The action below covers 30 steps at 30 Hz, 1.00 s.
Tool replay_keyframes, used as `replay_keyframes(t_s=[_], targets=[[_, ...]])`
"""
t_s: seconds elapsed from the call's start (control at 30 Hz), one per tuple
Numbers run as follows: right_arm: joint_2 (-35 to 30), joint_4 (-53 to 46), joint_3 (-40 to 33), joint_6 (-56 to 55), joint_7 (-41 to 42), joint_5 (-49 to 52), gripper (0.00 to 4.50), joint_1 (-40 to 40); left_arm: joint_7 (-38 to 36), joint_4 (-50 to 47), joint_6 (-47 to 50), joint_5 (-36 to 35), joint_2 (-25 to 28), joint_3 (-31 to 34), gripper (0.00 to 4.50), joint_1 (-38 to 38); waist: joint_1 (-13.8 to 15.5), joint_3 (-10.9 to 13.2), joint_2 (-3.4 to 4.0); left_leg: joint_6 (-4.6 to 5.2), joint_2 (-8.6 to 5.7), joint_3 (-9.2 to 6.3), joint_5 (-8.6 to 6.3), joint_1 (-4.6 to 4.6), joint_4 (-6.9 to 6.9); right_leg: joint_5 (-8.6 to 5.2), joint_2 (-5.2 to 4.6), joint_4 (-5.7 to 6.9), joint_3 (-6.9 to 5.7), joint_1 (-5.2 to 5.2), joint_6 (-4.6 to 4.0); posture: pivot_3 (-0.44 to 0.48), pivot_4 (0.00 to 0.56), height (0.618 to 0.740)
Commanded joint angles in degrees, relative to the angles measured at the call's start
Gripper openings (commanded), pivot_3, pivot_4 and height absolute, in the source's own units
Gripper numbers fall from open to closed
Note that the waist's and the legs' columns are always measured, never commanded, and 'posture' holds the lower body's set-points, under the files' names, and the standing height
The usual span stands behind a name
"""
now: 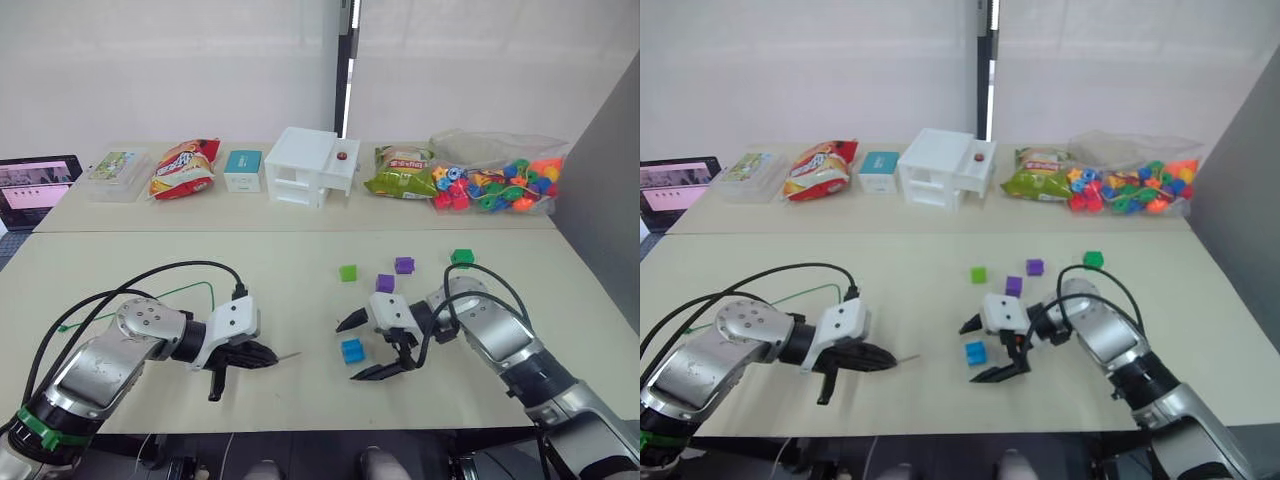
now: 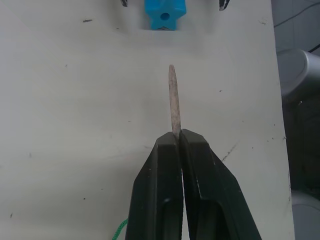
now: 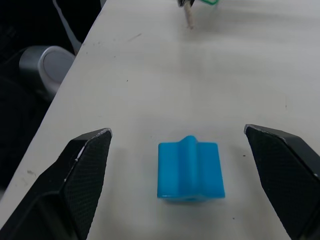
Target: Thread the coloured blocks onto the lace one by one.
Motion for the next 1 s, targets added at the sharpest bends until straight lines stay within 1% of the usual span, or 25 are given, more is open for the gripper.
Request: replay_keyframes(t_s=[0.03, 0.17, 0.23, 0.33, 0.47, 0.5, 0.63, 0.7, 0.77, 0.87, 1.0], targets=[[0.9, 2.4, -1.2, -4.0, 1.6, -0.9, 4.48, -0.8, 0.4, -3.5, 1.1, -1.8, 1.4, 1.7, 0.0, 0.8, -0.1, 0.0, 0.0, 0.0, 0.0, 0.0, 0.0, 0.0, 0.0, 0.0, 0.0, 0.01, 0.0, 0.0, 0.0, 0.0, 0.15, 0.74], [3.1, 5.7, -1.9, -5.7, 0.3, -2.1, 4.48, -0.8, 1.1, -3.3, 1.3, -2.2, 1.3, 1.4, 0.0, 0.4, -0.2, 0.0, 0.0, 0.0, 0.0, 0.0, 0.0, 0.04, 0.01, 0.0, 0.02, 0.06, 0.01, 0.0, -0.01, 0.0, 0.15, 0.74], [4.0, 7.2, -2.0, -6.9, -0.3, -2.9, 3.96, -0.9, 1.4, -3.2, 1.5, -2.3, 1.2, 1.4, 0.0, 0.1, -0.2, 0.0, 0.0, 0.0, 0.0, 0.0, 0.0, 0.05, 0.01, 0.01, 0.03, 0.07, 0.01, -0.01, -0.01, 0.0, 0.15, 0.74], [5.0, 9.2, -2.2, -7.8, -1.0, -3.7, 2.96, -0.8, 1.6, -3.1, 1.6, -2.3, 1.1, 1.1, 0.0, -0.5, -0.2, 0.0, 0.0, -0.01, 0.0, -0.01, 0.0, 0.05, 0.02, 0.01, 0.03, 0.08, 0.01, 0.0, -0.01, 0.0, 0.15, 0.74], [4.6, 9.3, -3.0, -8.3, -1.0, -4.0, 1.59, 0.0, 1.3, -3.0, 1.8, -2.5, 1.2, 1.0, 0.0, -1.2, -0.1, 0.0, 0.0, -0.01, 0.0, -0.01, 0.0, 0.05, 0.02, 0.01, 0.03, 0.08, 0.01, 0.0, -0.02, 0.0, 0.15, 0.74], [4.4, 8.6, -3.2, -7.8, -0.9, -3.8, 1.38, 0.2, 1.1, -2.9, 1.7, -2.4, 1.2, 0.8, 0.0, -1.3, -0.1, 0.0, 0.0, -0.01, 0.0, -0.01, 0.01, 0.05, 0.02, 0.01, 0.03, 0.08, 0.01, 0.0, -0.02, 0.0, 0.15, 0.74], [4.3, 2.3, -4.5, -1.6, -2.7, -2.4, 1.38, 2.2, 1.0, -2.2, 1.5, -1.7, 0.0, -1.7, 0.0, -3.2, -0.1, 0.0, 0.01, -0.01, -0.01, -0.01, 0.01, 0.04, 0.02, 0.01, 0.03, 0.09, 0.01, 0.0, -0.02, 0.0, 0.15, 0.74], [4.2, -4.0, -4.6, 5.5, -5.4, -1.9, 1.38, 4.8, 0.7, -1.8, 3.3, -0.9, -0.3, -4.7, 0.0, -5.1, 0.0, 0.0, 0.0, 0.0, -0.01, -0.02, 0.0, 0.04, 0.02, 0.01, 0.03, 0.1, 0.0, 0.0, -0.02, 0.0, 0.15, 0.74], [4.2, -7.3, -4.5, 9.1, -7.5, -2.6, 1.38, 6.7, 0.6, -0.7, 3.1, 0.9, -0.6, -7.5, 0.0, -7.0, 0.0, 0.0, 0.0, 0.0, -0.01, -0.05, 0.0, 0.02, 0.02, 0.01, 0.03, 0.11, -0.01, 0.0, -0.02, 0.0, 0.15, 0.74], [4.6, -8.6, -4.3, 10.7, -10.5, -4.5, 1.38, 8.5, 0.4, 1.5, 1.9, 3.7, -1.3, -11.4, 0.0, -9.8, 0.0, 0.0, 0.0, -0.01, -0.03, -0.04, 0.01, 0.02, 0.05, 0.01, 0.04, 0.1, 0.0, 0.01, -0.02, 0.0, 0.15, 0.74], [4.0, -7.5, -3.3, 10.4, -12.4, -6.6, 1.38, 10.0, 0.3, 4.6, 1.0, 7.1, -4.0, -15.8, 0.0, -14.6, -0.1, 0.0, -0.01, -0.01, -0.03, -0.04, 0.01, 0.05, 0.08, 0.01, 0.06, 0.09, 0.0, 0.06, -0.01, 0.0, 0.15, 0.74]])
